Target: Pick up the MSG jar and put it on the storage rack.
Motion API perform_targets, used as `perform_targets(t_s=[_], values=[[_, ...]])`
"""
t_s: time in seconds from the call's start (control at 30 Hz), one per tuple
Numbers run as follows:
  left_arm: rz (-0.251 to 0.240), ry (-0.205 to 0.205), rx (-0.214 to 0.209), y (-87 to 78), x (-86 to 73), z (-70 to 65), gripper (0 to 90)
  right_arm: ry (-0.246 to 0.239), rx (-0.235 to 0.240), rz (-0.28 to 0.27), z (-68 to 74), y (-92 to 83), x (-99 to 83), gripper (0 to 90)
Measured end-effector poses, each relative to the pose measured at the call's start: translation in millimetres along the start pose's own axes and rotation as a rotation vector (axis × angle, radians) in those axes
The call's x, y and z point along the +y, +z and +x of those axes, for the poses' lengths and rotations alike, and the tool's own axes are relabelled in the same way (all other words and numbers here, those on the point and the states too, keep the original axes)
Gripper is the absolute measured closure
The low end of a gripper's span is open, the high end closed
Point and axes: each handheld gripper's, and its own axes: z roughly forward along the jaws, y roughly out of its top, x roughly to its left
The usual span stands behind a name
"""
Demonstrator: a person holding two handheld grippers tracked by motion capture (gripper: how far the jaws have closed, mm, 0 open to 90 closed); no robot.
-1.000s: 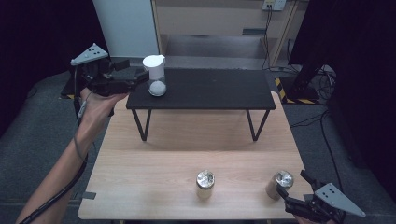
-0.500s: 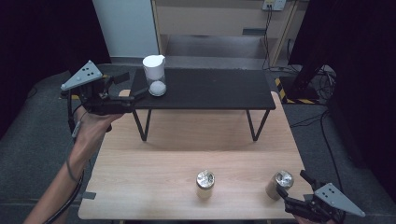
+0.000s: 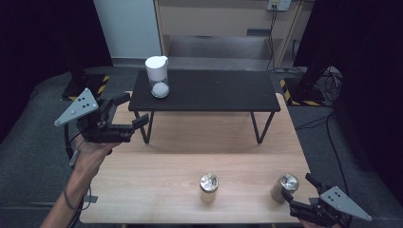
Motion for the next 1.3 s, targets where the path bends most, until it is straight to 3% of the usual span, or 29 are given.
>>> perform_targets(t_s=[0.27, 0.73, 0.9, 1.3], values=[[-0.003, 0.012, 0.004, -13.4, -21.7, -12.0, 8.9, 0.000, -0.003, 0.001, 0.4, -0.1, 0.1, 4.9], [0.004, -0.018, 0.021, -31.8, -66.7, -21.0, 8.9, -0.001, -0.003, 0.001, 0.5, -0.2, 0.1, 4.9], [0.020, 0.000, 0.036, -35.6, -82.8, -25.5, 8.9, -0.001, -0.003, 0.000, 0.4, -0.3, 0.0, 4.9], [0.028, -0.054, 0.056, -46.1, -118.7, -28.0, 8.9, -0.001, -0.004, 0.002, 0.7, -0.1, 0.3, 4.9]])
